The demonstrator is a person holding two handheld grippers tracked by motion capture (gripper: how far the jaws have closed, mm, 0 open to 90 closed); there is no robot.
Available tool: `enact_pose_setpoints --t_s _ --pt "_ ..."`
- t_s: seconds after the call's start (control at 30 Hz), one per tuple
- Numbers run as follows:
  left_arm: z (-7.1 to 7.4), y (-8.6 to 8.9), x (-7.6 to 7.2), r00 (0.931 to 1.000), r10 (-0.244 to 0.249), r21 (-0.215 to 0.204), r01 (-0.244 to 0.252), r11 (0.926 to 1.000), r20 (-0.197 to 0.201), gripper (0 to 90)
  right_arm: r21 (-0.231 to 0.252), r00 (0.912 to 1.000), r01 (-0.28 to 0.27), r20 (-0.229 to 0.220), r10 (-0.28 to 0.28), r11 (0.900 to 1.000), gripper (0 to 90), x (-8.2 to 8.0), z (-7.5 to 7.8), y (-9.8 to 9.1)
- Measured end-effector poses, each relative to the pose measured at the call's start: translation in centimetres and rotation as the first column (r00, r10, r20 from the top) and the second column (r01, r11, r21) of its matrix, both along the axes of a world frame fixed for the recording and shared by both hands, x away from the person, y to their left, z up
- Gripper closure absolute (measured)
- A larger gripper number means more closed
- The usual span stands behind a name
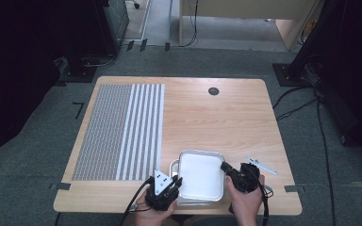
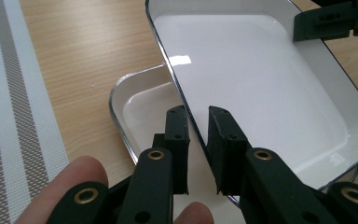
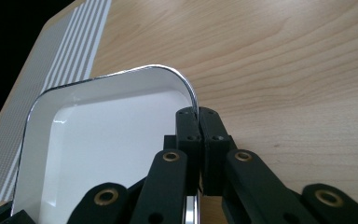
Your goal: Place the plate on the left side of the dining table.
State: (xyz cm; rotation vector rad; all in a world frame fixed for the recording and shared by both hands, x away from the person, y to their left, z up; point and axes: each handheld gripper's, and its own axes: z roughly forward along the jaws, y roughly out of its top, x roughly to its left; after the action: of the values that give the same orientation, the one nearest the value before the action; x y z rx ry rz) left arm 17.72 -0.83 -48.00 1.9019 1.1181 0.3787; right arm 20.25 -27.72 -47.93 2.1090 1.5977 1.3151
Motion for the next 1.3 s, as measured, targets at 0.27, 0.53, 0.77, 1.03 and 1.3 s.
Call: enact_pose_setpoints --t_s 0.27,0.53,0.77,1.03,1.3 --pt "0.7 1.3 0.5 0.9991 0.036 -0.031 -0.035 0.9989 0.021 82.1 0.001 0.9997 -0.002 0.023 0.002 1.0000 89.4 0.5 1.0 1.5" --pt "2.0 3.8 1.6 0.9960 0.085 -0.025 -0.084 0.9961 0.028 84.1 -0.013 0.9986 -0.025 0.046 0.026 0.9996 89.4 1.7 2.4 4.0" --pt "2.9 6.6 2.6 0.9915 0.127 -0.017 -0.127 0.9918 0.029 84.6 -0.030 0.9953 -0.075 0.058 0.077 0.9967 89.3 3.6 4.0 6.9" --pt "3.6 9.8 4.0 0.9794 0.192 -0.027 -0.191 0.9813 0.063 86.7 -0.010 0.9911 -0.119 0.059 0.120 0.9928 89.3 6.0 4.7 10.3" --pt "4.3 12.1 5.6 0.9737 0.222 -0.058 -0.219 0.9741 0.053 87.8 -0.008 0.9888 -0.141 0.050 0.141 0.9900 89.4 8.0 5.6 12.6"
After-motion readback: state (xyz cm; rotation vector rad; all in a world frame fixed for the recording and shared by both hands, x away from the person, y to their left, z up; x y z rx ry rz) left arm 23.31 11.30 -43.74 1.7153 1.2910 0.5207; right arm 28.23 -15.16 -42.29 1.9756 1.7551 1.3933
